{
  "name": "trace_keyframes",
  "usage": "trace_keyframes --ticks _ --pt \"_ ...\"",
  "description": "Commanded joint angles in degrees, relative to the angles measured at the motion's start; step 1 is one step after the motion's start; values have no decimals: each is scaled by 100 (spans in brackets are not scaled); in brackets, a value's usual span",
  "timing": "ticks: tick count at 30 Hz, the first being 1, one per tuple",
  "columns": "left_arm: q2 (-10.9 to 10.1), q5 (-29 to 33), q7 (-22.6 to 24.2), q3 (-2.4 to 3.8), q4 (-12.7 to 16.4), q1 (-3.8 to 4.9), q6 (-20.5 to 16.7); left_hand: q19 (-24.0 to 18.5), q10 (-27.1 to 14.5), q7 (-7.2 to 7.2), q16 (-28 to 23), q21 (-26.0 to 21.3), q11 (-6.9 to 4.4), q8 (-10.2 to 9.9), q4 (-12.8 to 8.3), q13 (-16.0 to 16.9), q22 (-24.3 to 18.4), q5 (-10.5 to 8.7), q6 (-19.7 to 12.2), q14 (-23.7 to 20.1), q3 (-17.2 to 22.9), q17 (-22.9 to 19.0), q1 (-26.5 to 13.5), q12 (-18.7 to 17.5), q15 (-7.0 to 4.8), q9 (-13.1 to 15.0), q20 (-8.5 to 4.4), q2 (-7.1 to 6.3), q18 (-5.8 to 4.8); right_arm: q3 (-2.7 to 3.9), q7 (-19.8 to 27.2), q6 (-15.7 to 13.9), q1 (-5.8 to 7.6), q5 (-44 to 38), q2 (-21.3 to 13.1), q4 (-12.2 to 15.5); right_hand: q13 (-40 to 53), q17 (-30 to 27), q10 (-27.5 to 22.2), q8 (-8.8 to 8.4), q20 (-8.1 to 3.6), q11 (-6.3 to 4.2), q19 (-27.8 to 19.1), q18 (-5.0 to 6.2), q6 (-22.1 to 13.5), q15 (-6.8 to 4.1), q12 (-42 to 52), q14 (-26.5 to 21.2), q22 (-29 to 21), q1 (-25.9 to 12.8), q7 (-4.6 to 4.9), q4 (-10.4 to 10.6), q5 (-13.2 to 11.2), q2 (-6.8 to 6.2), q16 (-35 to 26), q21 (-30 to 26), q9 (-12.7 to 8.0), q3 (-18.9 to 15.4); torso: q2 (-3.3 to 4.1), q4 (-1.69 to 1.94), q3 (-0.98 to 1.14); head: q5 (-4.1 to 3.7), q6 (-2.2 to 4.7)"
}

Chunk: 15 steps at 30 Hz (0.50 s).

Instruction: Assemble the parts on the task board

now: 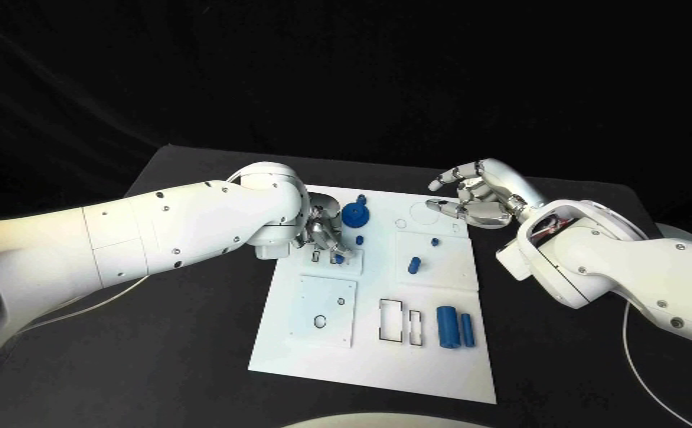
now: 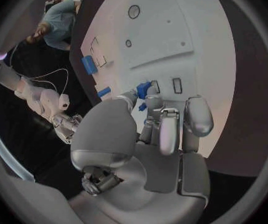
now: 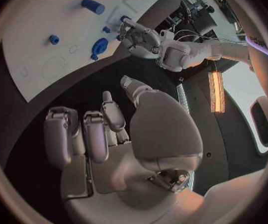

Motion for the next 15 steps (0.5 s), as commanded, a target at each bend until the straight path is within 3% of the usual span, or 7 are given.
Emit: trace_keyframes --ticks 1,3,6,11,15 --pt "14 133 8 0 7 4 123 -27 -51 -26 29 28 -10 -33 3 0 14 0 -13 439 359 1006 159 16 -21 25 13 -59 -95 -1 -6 78 -6 -65 8 -2 -8 723 -15 25 11 -10 109 37 -10 1 -37 413 991 18 0 20 20 31 -14 -9 9 -12 2 2 -3 -5 -7" --pt "15 188 13 0 3 4 120 -26 -35 -44 34 44 -20 -19 -15 -7 42 5 -9 442 981 1013 287 10 -23 84 7 -241 -97 -1 -6 79 -8 -65 10 -2 -9 719 -15 27 10 -10 105 39 -11 1 -37 412 987 22 0 22 34 32 -16 -15 9 -11 0 1 -1 -5 -10" --pt "15 281 20 0 -1 4 106 -25 -24 -46 44 49 -27 -9 -54 -8 53 -4 -18 447 1255 1029 341 7 -39 113 7 -319 -100 -1 -5 80 -10 -65 12 -4 -9 721 -15 29 10 -10 109 38 -12 1 -37 412 990 25 0 23 46 33 -15 -10 10 -11 -1 0 1 -10 -14" --pt "0 442 29 0 9 4 -30 -7 57 -50 68 77 -48 186 -245 -29 109 -7 -65 463 2414 1067 380 -13 -56 372 -10 -619 -107 -1 8 66 -13 -98 7 -12 -11 717 -16 31 9 -10 104 40 -13 0 -38 411 985 28 0 25 63 34 -17 -18 11 -11 -3 -3 1 -9 -14" --pt "-45 492 25 1 73 1 -170 -3 133 -69 84 85 -59 325 -398 1 121 -15 -99 475 2803 1095 289 21 -68 560 -19 -685 -109 -1 15 53 -14 -180 1 -25 -17 719 -21 32 9 -10 103 40 -13 0 -43 412 983 25 0 28 65 35 -17 -21 11 -12 2 0 2 -18 -1"
